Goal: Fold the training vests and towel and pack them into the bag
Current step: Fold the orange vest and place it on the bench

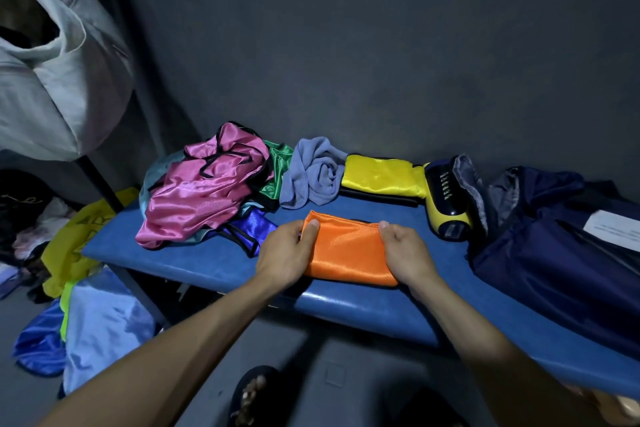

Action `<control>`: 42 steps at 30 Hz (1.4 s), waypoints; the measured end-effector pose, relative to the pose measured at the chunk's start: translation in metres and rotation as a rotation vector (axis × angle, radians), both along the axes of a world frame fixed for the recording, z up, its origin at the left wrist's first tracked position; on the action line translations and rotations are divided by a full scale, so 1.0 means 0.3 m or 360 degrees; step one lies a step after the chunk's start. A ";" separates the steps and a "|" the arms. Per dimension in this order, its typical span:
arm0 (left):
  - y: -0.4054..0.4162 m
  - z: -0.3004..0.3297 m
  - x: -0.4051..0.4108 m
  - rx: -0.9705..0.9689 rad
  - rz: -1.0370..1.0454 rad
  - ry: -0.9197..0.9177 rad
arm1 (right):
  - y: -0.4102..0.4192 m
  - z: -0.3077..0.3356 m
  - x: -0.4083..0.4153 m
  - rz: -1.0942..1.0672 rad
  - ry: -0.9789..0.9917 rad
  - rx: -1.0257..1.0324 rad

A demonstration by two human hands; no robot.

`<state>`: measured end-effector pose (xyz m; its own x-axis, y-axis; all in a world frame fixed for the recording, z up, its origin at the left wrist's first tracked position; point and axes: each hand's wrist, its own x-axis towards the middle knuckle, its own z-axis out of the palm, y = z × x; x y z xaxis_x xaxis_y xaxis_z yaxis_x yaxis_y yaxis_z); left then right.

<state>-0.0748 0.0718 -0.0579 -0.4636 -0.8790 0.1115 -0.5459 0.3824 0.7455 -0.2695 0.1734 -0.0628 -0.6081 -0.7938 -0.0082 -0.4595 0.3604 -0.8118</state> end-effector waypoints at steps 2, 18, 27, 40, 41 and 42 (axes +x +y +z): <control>-0.009 0.013 -0.023 -0.0008 0.0069 -0.0089 | -0.025 0.003 -0.009 -0.0046 -0.0015 0.0052; -0.060 0.020 -0.108 -0.0657 -0.0258 -0.0821 | -0.049 -0.004 -0.046 0.0222 0.1410 -0.0102; -0.069 0.023 -0.099 -0.0467 -0.0212 -0.0598 | 0.104 -0.002 -0.068 0.1174 0.1196 0.0234; -0.145 0.008 0.100 -0.0550 -0.1040 -0.0345 | 0.112 -0.069 -0.134 0.0924 0.0838 -0.0058; -0.144 0.001 0.112 -0.0577 -0.1063 -0.0395 | 0.108 -0.074 -0.132 0.0875 0.0768 -0.0118; -0.144 -0.011 0.118 -0.0639 -0.1065 -0.0431 | 0.105 -0.071 -0.125 0.0811 0.0674 -0.0178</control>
